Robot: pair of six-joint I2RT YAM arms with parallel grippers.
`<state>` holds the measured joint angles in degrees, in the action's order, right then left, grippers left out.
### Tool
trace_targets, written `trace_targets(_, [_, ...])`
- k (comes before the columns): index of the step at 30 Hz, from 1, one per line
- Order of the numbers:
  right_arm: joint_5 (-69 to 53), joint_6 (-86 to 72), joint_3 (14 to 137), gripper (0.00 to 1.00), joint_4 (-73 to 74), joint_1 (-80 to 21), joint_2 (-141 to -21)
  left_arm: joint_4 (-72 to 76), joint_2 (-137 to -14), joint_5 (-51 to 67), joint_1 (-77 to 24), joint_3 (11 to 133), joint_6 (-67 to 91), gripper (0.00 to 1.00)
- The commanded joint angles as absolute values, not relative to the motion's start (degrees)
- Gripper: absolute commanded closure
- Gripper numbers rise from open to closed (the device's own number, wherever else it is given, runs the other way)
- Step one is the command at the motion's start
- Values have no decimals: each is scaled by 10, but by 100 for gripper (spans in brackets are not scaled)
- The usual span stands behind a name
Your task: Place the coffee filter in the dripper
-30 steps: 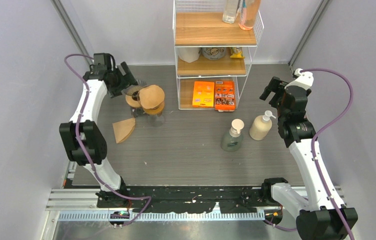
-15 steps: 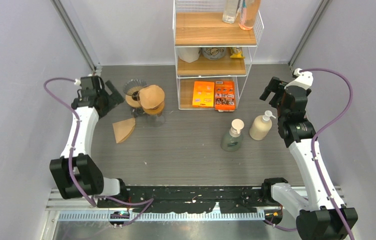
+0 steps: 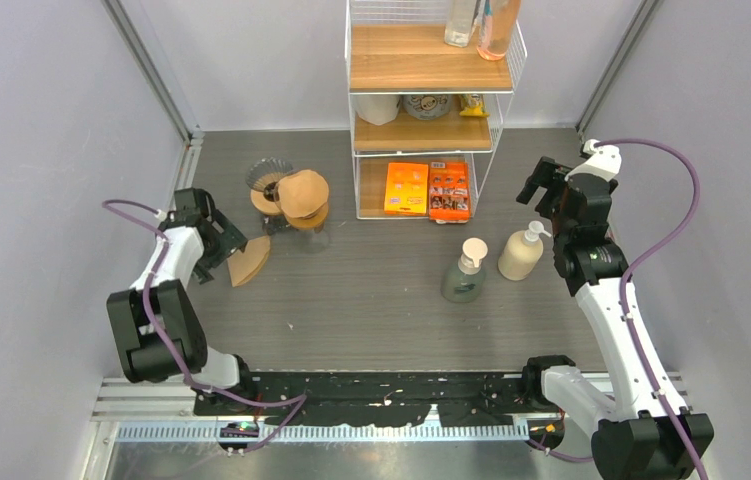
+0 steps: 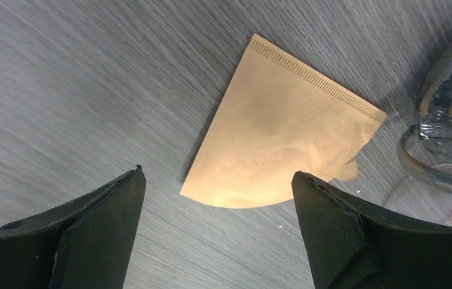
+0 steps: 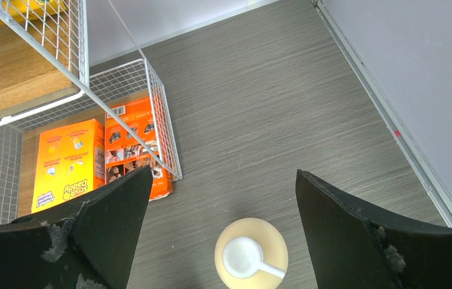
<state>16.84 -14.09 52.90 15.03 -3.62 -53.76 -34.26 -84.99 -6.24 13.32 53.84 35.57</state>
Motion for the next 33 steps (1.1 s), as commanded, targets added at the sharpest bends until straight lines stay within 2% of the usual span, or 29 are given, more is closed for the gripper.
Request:
trace_targets(1, [178, -138, 531, 5, 126, -34, -530, -304, -880, -23, 137, 562, 354, 2])
trace_targets(13, [184, -137, 531, 5, 125, -34, -533, -329, -948, 22, 135, 588, 341, 12])
trace_targets(30, [193, -137, 529, 5, 125, -34, -530, -354, -990, 5, 114, 624, 339, 37])
trace_targets(33, [192, -137, 530, 4, 125, -34, -532, -355, -992, 5, 114, 627, 336, 46])
